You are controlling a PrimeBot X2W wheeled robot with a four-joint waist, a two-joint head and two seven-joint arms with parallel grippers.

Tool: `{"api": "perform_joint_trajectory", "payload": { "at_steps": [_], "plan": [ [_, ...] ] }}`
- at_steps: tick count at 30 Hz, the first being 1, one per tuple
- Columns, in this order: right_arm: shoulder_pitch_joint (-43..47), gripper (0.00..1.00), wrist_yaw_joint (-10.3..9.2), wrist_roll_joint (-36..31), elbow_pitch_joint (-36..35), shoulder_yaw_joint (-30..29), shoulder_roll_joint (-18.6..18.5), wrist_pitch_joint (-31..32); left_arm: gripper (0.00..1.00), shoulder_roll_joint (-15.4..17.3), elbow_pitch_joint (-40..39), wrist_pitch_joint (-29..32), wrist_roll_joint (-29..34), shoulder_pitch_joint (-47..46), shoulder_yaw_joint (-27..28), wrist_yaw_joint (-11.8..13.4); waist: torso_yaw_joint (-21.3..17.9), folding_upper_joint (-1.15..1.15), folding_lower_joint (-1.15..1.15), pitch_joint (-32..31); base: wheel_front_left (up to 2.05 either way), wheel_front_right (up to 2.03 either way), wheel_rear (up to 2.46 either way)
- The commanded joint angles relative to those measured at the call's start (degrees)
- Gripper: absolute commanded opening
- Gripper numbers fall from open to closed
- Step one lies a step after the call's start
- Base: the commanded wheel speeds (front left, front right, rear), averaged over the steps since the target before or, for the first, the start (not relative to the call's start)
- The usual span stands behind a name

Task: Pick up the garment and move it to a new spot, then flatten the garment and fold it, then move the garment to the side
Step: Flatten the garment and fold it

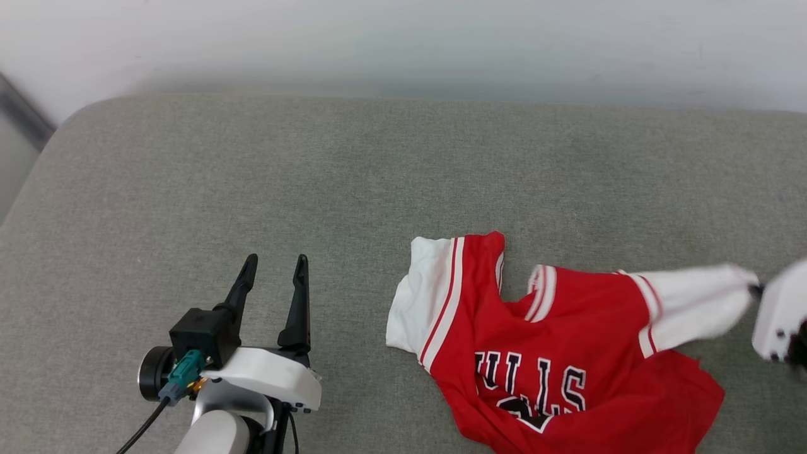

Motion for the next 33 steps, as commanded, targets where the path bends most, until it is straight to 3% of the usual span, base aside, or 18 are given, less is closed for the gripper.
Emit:
{"api": "perform_joint_trajectory", "payload": {
  "at_steps": [1,5,6,7,13,22,27,33],
  "plan": [
    [2.8,0.0,-0.02,-1.8,1.5,-3.0,1.1,0.4,1.0,0.1,-0.1,0.2,-0.2,0.7,-0.1,0.2,-0.1,0.0,0.0,-0.1,0.0,0.0,0.0],
    [7.6,0.0,-0.03,-3.6,5.0,-8.8,4.6,-1.3,1.0,0.5,-0.3,0.7,-0.5,1.0,0.0,0.5,-0.4,0.0,0.0,-0.1,0.0,0.0,0.0],
    [8.3,0.44,-0.03,-4.1,6.0,-9.5,5.3,-2.4,1.0,0.5,-0.5,0.7,-0.5,0.9,0.1,0.6,-0.5,0.0,0.0,0.0,0.0,0.0,0.0],
    [8.7,1.0,-0.02,-4.5,6.9,-9.8,6.0,-3.4,1.0,0.6,-0.5,0.8,-0.6,0.9,0.1,0.6,-0.7,0.0,0.0,0.1,0.0,0.0,0.0],
    [8.2,1.0,-0.02,-5.2,7.0,-10.1,8.5,-15.3,1.0,1.3,-0.3,1.2,-0.8,1.8,0.3,1.0,-1.3,0.0,0.0,-0.7,0.0,0.0,0.0],
    [12.8,1.0,-0.02,-8.8,-3.7,-7.5,10.7,-31.3,1.0,2.2,-0.5,1.9,-1.7,4.5,1.1,2.1,-2.7,0.0,0.0,-4.6,0.0,0.0,0.0],
    [16.1,1.0,-0.02,-11.4,-11.7,-4.9,13.2,-35.0,1.0,3.2,-1.2,2.8,-2.1,6.0,1.6,3.0,-3.4,0.0,0.0,-6.2,0.0,0.0,0.0],
    [21.1,1.0,-0.02,-12.7,-21.0,-0.7,16.1,-34.3,1.0,4.4,-2.2,4.1,-2.1,6.8,2.1,3.9,-4.7,0.0,0.0,-7.4,0.0,0.0,0.0]
  ]
}}
